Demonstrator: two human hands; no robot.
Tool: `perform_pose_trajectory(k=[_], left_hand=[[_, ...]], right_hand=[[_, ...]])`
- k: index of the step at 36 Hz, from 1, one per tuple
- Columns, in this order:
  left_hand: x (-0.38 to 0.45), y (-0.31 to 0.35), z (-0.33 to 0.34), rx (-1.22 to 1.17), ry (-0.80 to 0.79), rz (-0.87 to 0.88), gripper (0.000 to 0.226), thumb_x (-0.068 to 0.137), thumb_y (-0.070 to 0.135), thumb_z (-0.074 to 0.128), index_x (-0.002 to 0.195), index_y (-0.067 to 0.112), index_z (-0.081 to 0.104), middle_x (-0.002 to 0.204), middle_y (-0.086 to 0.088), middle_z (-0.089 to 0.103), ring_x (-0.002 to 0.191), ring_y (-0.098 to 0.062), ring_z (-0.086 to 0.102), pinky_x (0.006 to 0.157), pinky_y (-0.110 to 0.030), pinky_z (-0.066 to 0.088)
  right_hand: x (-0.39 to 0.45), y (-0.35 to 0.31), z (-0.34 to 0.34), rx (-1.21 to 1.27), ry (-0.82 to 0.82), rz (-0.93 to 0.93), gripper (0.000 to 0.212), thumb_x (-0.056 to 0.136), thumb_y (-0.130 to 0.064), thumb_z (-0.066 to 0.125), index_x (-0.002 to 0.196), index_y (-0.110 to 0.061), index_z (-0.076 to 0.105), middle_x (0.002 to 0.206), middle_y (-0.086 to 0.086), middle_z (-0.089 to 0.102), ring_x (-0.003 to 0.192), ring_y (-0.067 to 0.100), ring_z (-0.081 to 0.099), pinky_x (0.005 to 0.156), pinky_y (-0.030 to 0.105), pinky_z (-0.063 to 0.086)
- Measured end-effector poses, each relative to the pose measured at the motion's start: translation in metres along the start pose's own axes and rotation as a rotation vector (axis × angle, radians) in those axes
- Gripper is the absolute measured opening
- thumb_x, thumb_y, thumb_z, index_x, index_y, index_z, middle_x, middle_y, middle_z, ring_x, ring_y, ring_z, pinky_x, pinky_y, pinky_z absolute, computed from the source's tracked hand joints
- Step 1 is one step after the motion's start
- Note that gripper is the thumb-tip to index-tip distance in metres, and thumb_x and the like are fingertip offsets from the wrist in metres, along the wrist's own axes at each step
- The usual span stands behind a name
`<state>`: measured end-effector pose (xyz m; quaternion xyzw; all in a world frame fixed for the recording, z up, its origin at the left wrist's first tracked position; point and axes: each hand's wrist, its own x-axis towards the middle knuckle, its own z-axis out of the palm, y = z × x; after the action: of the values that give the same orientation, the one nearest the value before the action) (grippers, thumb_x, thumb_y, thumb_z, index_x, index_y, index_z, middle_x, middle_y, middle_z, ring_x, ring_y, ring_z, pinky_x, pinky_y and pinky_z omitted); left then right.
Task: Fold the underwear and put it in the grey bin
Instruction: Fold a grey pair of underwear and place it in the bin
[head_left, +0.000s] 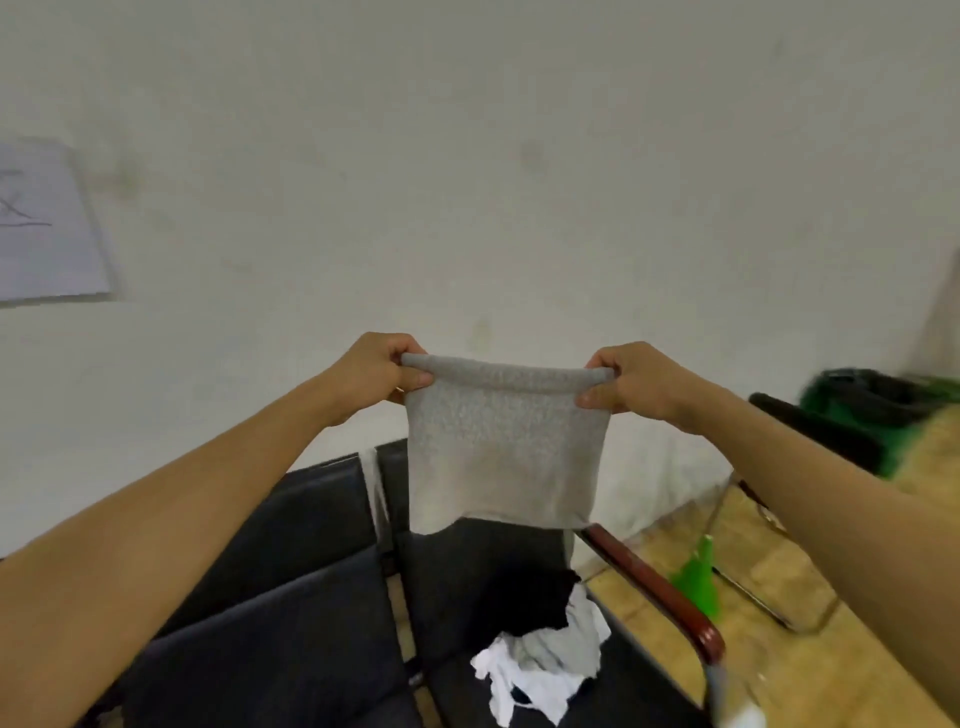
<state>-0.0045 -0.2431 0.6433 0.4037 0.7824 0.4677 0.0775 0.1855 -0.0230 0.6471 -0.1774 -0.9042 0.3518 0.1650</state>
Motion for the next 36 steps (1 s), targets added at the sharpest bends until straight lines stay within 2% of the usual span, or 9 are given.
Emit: perform_pose_trajectory(k=[4, 7, 11, 19, 21, 24, 26, 31, 36], left_hand=[[0.031, 0.013, 0.111, 0.005, -0.194, 0.059, 0.013, 0.085, 0.001, 0.064, 0.082, 0.013, 0.062, 0.086, -0.004, 0.062, 0.078, -0.013, 0.059, 0.064, -0.018, 0.052], [0.042, 0.03, 0.22, 0.044, -0.371, 0.124, 0.013, 0.085, 0.001, 0.064, 0.082, 0.014, 0.063, 0.083, -0.002, 0.062, 0.078, -0.013, 0.058, 0.065, -0.019, 0.05], [0.03, 0.051, 0.354, 0.112, -0.569, 0.21, 0.007, 0.084, 0.005, 0.065, 0.09, 0.009, 0.065, 0.089, -0.006, 0.063, 0.082, -0.017, 0.057, 0.072, -0.023, 0.048], [-0.038, 0.062, 0.598, 0.183, -0.89, 0.269, 0.028, 0.08, 0.004, 0.067, 0.068, 0.026, 0.055, 0.07, 0.006, 0.056, 0.067, -0.01, 0.05, 0.061, -0.024, 0.04], [-0.059, 0.048, 0.661, 0.204, -0.968, 0.267, 0.031, 0.079, 0.002, 0.068, 0.066, 0.027, 0.055, 0.068, 0.007, 0.055, 0.066, -0.01, 0.05, 0.063, -0.027, 0.04], [-0.088, 0.014, 0.755, 0.194, -1.074, 0.22, 0.024, 0.081, 0.0, 0.065, 0.069, 0.019, 0.055, 0.071, 0.002, 0.054, 0.069, -0.009, 0.049, 0.063, -0.02, 0.039], [-0.099, -0.002, 0.777, 0.203, -1.087, 0.163, 0.018, 0.082, -0.002, 0.064, 0.073, 0.011, 0.056, 0.068, 0.003, 0.052, 0.067, -0.008, 0.046, 0.054, -0.009, 0.036], [-0.14, -0.088, 0.882, 0.186, -1.142, 0.091, 0.028, 0.08, -0.005, 0.064, 0.066, 0.018, 0.056, 0.069, 0.001, 0.058, 0.066, -0.009, 0.05, 0.053, -0.007, 0.036], [-0.176, -0.207, 0.962, 0.27, -1.204, 0.006, 0.025, 0.081, -0.006, 0.061, 0.069, 0.016, 0.058, 0.071, 0.004, 0.06, 0.065, -0.004, 0.05, 0.055, -0.008, 0.039]], right_hand=[[-0.054, 0.088, -0.03, -0.016, 0.116, 0.197, 0.009, 0.082, -0.011, 0.067, 0.09, -0.009, 0.064, 0.093, 0.008, 0.064, 0.087, 0.022, 0.062, 0.074, 0.027, 0.053], [-0.114, 0.165, -0.056, -0.043, 0.213, 0.38, 0.014, 0.078, -0.009, 0.069, 0.091, -0.011, 0.066, 0.089, 0.005, 0.064, 0.085, 0.021, 0.062, 0.076, 0.032, 0.054], [-0.198, 0.254, -0.079, -0.064, 0.32, 0.555, 0.017, 0.078, -0.002, 0.066, 0.074, -0.018, 0.061, 0.071, -0.001, 0.057, 0.073, 0.016, 0.054, 0.067, 0.029, 0.044], [-0.361, 0.425, -0.087, 0.019, 0.397, 0.865, 0.01, 0.079, -0.004, 0.064, 0.087, -0.01, 0.064, 0.077, 0.002, 0.058, 0.076, 0.017, 0.052, 0.055, 0.022, 0.039], [-0.397, 0.473, -0.076, 0.03, 0.378, 0.944, 0.008, 0.08, -0.005, 0.061, 0.086, -0.011, 0.062, 0.075, 0.001, 0.057, 0.074, 0.017, 0.052, 0.053, 0.022, 0.036], [-0.443, 0.555, -0.046, 0.065, 0.391, 1.046, 0.009, 0.08, -0.004, 0.058, 0.079, -0.013, 0.059, 0.073, 0.001, 0.057, 0.075, 0.02, 0.053, 0.052, 0.024, 0.035], [-0.459, 0.578, -0.027, 0.081, 0.379, 1.077, 0.012, 0.081, -0.004, 0.055, 0.078, -0.015, 0.057, 0.071, -0.003, 0.055, 0.073, 0.019, 0.052, 0.05, 0.022, 0.033], [-0.505, 0.676, 0.051, 0.168, 0.392, 1.17, 0.019, 0.088, -0.006, 0.052, 0.077, -0.021, 0.054, 0.074, 0.0, 0.058, 0.065, 0.01, 0.05, 0.05, 0.012, 0.037], [-0.531, 0.77, 0.167, 0.26, 0.325, 1.226, 0.01, 0.095, -0.011, 0.05, 0.097, -0.019, 0.055, 0.081, -0.008, 0.056, 0.068, 0.004, 0.051, 0.051, 0.012, 0.039]])
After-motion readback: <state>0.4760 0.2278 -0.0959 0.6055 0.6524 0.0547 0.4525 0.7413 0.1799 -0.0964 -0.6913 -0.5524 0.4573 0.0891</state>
